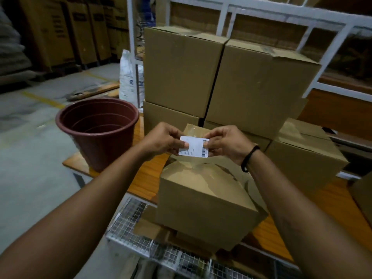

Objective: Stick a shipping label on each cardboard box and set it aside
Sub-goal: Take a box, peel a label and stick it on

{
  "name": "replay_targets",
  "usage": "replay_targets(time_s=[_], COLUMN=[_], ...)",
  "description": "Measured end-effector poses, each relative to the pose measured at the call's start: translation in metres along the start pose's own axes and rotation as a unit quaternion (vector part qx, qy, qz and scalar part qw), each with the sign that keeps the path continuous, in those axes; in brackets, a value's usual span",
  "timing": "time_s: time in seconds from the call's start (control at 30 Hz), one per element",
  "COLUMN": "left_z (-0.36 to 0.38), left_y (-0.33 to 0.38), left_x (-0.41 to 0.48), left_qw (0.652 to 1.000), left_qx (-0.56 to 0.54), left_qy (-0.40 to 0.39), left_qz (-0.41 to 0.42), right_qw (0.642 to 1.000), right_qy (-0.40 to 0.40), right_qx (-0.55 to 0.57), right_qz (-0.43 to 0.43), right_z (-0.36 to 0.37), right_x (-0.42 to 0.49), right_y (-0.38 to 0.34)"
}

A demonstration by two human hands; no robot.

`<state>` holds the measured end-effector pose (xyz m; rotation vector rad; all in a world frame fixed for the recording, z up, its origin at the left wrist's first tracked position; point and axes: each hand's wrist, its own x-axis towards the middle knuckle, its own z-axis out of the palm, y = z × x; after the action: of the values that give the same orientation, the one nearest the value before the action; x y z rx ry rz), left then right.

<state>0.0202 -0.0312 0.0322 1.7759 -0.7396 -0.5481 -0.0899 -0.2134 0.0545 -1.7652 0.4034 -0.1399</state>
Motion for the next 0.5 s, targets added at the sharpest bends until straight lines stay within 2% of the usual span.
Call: replay_targets(time_s=[0.1,0.13,0.17,0.27,0.33,0.4,0.5], left_z=[-0.031,-0.047,-0.064,-0.122,-0.152,-0.172,-0.184], left_y=[-0.010,-0.016,-0.024,-0.059,-0.085,-0.109,-0.134], left_x=[-0.005,-0.007,-0.010,-0.025,-0.034,-0.041,-0.044], left_qw=[0.998,0.994,0.985,0.924,0.905,0.889,0.891], left_qx=[-0.011,0.017,0.081,0.285,0.335,0.392,0.415], left_qy=[0.065,0.103,0.145,0.252,0.264,0.235,0.181], left_qz=[0.015,0.032,0.044,0.032,0.008,-0.029,-0.021], right_qw=[0.999,0.998,0.997,0.988,0.985,0.986,0.993], right_qy=[0.003,0.009,0.018,0.032,0.036,0.026,-0.001], right_qx=[0.035,0.054,0.075,0.144,0.165,0.157,0.101], right_qz=[0.008,0.016,0.025,0.044,0.045,0.049,0.057], right_z=[0.026,0.035,0.043,0.075,0.104,0.139,0.191], right_x=[0.020,0.027,0.035,0.069,0.094,0.117,0.153], right_y=[-0.011,-0.015,-0.018,-0.027,-0.035,-0.041,-0.047])
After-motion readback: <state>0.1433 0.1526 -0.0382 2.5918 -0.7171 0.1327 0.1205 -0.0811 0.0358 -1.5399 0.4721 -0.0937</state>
